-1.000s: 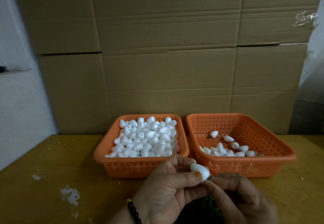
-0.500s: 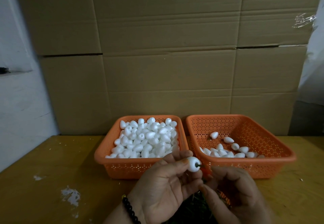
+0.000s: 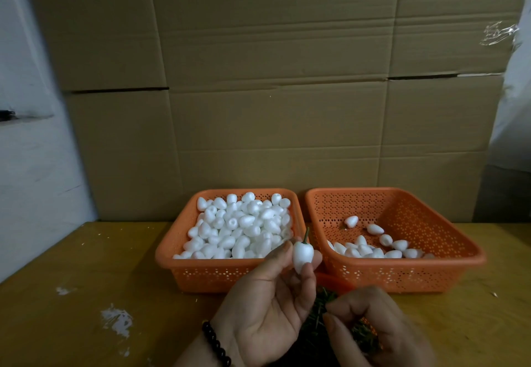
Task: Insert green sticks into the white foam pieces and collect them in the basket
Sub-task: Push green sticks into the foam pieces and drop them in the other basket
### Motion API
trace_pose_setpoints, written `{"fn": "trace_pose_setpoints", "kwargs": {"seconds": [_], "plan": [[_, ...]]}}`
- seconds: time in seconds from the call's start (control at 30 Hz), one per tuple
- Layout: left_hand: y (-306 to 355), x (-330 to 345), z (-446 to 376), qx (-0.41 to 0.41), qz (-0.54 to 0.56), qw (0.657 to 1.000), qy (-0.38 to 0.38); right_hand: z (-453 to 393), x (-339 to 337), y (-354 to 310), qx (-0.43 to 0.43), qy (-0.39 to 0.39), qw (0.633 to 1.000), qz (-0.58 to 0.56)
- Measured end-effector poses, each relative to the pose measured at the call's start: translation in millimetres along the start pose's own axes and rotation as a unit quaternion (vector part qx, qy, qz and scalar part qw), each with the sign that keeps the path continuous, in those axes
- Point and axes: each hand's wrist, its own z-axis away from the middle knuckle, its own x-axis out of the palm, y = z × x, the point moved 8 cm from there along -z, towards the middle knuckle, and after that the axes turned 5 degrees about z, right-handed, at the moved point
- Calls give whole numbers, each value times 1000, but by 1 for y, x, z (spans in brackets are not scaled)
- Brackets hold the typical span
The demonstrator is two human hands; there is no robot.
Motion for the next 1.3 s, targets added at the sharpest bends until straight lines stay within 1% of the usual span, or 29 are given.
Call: {"fn": "trace_pose_setpoints", "kwargs": {"seconds": [0.1,0.2,0.23,0.27,0.3,0.37,0.43,0.5,0.53,0.6,0.63,0.67,0.7,0.73,0.8,0.83,0.87,0.93,0.97,1.0,1.03,1.07,1.1,1.13,1.17,1.2,1.27,1.3], "plan": [[1,-2,-1,9,-3,1000,10,2,6,1,-11,-37,999,15],[4,-3,-2,24,34,999,17,5,14,8,-9,-77,997,25],[5,-2,-3,29,45,998,15,6,18,8,-10,-106,994,28],[6,-2,-3,32,55,998,13,7,24,7,-18,-153,987,37],[7,-2,-3,35,61,997,10,9,32,4,-32,-211,975,60],[8,-1,-3,41,65,997,5,18,46,4,-35,-319,937,139],[10,0,-2,46,60,997,-4,20,54,9,-13,-381,902,201],[11,2,-2,52,54,997,-13,22,61,12,0,-430,880,202],[11,2,-2,55,49,997,-13,21,63,12,-6,-440,874,207],[12,1,-2,82,-2,997,-3,25,71,18,-35,-471,850,234],[14,-1,-2,106,-53,993,10,35,75,25,-15,-519,823,230],[17,-2,-2,137,-119,983,24,46,78,29,-17,-564,794,226],[20,-2,-2,168,-191,967,33,49,81,33,-17,-596,769,229],[23,1,-2,192,-265,944,39,50,82,36,1,-615,754,229],[25,9,-3,218,-415,883,38,51,85,40,18,-634,739,227],[24,14,-6,219,-489,844,29,53,86,42,26,-650,722,236],[22,20,-8,218,-564,796,18,52,88,43,29,-658,712,242],[18,31,-16,221,-701,678,3,53,89,47,26,-678,687,259],[15,35,-21,220,-749,625,-3,55,88,48,26,-683,683,260],[13,39,-27,212,-775,596,-11,57,89,47,29,-688,679,255],[11,43,-33,200,-782,590,-23,59,89,48,36,-692,675,253],[10,47,-39,192,-775,601,-34,58,88,47,42,-690,677,253],[11,52,-45,192,-760,620,-38,56,87,44,40,-682,684,256],[13,56,-51,200,-747,633,-32,52,87,42,34,-669,697,254],[16,60,-57,216,-742,634,-18,50,87,41,36,-664,703,251],[20,63,-62,237,-745,623,-1,50,87,40,50,-662,708,242],[25,69,-69,279,-763,582,33,47,84,36,60,-661,711,231],[26,70,-72,297,-767,567,43,49,83,38,62,-667,705,235]]}}
